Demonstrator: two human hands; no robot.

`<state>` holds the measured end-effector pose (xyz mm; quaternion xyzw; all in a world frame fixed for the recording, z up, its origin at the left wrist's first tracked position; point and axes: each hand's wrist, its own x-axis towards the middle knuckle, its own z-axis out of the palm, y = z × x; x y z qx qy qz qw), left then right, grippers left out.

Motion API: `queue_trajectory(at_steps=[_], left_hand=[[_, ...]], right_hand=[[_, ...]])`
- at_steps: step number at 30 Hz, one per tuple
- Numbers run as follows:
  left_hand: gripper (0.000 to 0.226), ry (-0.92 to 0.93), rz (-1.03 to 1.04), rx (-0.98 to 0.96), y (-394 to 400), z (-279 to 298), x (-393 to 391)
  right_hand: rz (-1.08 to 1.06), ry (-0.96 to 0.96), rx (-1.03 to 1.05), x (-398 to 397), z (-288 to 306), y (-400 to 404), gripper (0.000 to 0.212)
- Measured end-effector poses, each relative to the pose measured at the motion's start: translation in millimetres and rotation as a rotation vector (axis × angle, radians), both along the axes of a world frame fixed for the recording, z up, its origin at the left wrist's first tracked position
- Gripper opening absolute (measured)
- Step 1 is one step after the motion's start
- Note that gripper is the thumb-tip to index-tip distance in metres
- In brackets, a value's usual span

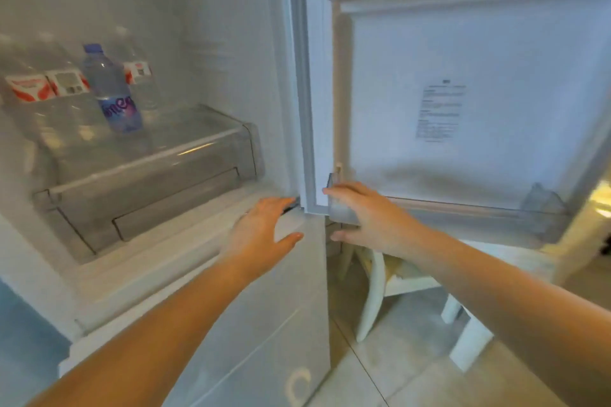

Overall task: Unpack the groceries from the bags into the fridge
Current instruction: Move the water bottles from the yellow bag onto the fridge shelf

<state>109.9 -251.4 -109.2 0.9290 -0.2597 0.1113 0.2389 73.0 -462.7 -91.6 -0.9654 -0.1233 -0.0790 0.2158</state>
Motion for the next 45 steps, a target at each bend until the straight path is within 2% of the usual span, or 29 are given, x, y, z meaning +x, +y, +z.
queue_trajectory(at_steps=[7,12,17,26,33,39,45], left_hand=[[0.062,0.141,-0.305,0.062,-115,-54,-51],[0.066,0.189,-0.473,0.252,-205,-91,-88],[0.067,0.218,-0.556,0.28,-309,-108,-122],[0.067,0.309,-0.581,0.277,-489,-137,-169],[0.062,0.314,-0.586,0.262,-585,-159,-147],[0.062,0.302,-0.56,0.14,-682,-168,-80],[0.061,0.24,-0.45,0.15,-747,-172,-7]], right_hand=[[-0.267,0.179,0.017,-89,-67,-108,0.077],[-0.488,0.355,-0.082,-163,-108,-205,0.081],[-0.622,0.412,-0.108,-228,-124,-298,0.081],[-0.692,0.527,-0.097,-303,-146,-448,0.083],[-0.675,0.501,-0.038,-279,-156,-546,0.083],[-0.636,0.432,-0.054,-202,-152,-635,0.08],[-0.566,0.455,-0.046,-112,-149,-708,0.082]])
